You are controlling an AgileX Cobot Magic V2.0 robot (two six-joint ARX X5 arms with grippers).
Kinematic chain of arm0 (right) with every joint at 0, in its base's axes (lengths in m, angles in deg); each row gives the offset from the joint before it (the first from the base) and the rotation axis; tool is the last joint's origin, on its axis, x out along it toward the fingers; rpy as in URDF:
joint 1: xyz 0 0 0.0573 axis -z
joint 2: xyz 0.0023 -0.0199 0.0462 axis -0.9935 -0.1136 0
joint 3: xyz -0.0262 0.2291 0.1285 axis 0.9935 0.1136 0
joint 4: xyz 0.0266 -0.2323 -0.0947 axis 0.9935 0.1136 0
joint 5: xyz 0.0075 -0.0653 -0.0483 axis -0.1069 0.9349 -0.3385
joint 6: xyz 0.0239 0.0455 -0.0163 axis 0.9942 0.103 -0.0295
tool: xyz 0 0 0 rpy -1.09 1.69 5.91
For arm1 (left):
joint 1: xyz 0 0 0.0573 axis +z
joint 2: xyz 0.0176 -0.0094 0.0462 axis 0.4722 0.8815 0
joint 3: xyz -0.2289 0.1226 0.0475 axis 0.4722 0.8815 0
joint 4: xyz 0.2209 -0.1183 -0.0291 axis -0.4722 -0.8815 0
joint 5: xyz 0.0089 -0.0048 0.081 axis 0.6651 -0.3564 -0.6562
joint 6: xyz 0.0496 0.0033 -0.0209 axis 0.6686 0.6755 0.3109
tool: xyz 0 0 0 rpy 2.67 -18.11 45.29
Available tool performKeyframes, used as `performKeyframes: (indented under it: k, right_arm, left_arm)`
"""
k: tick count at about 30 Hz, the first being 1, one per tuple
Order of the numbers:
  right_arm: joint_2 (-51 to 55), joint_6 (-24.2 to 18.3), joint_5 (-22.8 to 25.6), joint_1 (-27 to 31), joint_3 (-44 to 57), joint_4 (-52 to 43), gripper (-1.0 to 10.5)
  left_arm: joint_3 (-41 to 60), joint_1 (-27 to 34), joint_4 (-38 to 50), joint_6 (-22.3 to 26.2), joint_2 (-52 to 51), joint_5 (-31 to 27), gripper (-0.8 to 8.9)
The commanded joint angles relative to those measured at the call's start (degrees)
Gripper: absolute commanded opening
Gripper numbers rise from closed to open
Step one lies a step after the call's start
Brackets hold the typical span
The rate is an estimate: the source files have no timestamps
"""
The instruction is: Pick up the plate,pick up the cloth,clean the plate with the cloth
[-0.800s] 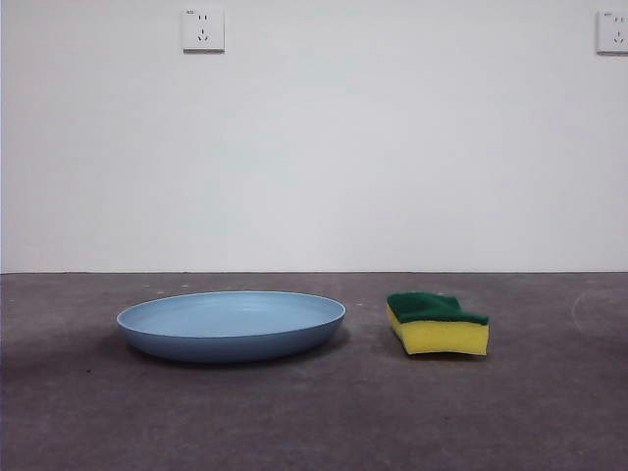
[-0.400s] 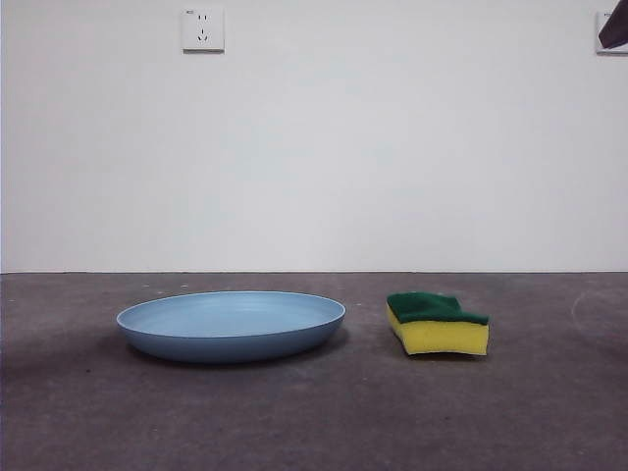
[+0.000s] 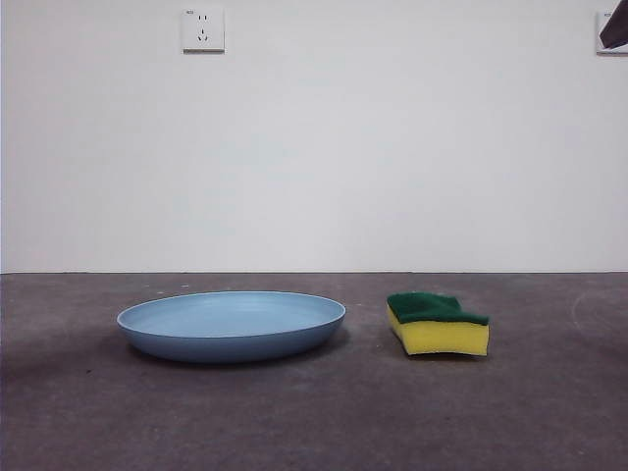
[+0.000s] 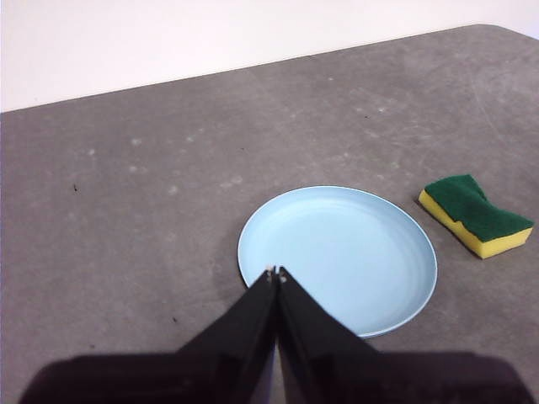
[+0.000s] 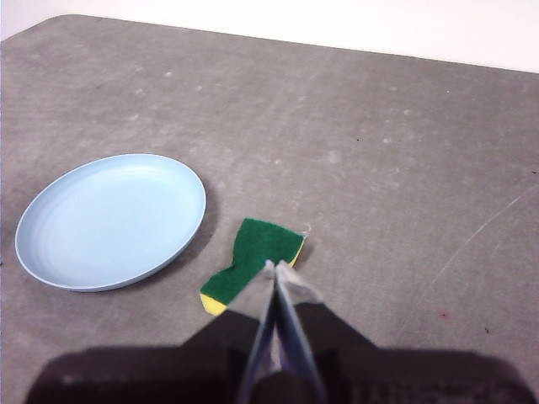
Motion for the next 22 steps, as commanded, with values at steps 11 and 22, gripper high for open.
performKeyframes:
  k: [11, 22]
  right_arm:
    - [0.0, 0.5, 0.1, -0.1, 0.2, -0.3, 0.0]
    - [0.0, 0.5, 0.1, -0.1, 0.2, -0.3, 0.0]
  left_arm:
    - [11.3, 14.9, 17.2, 4.9, -9.3, 1.7, -0.03]
    - [30.1, 21.4, 25.7, -1.2, -21.4, 4.9, -0.03]
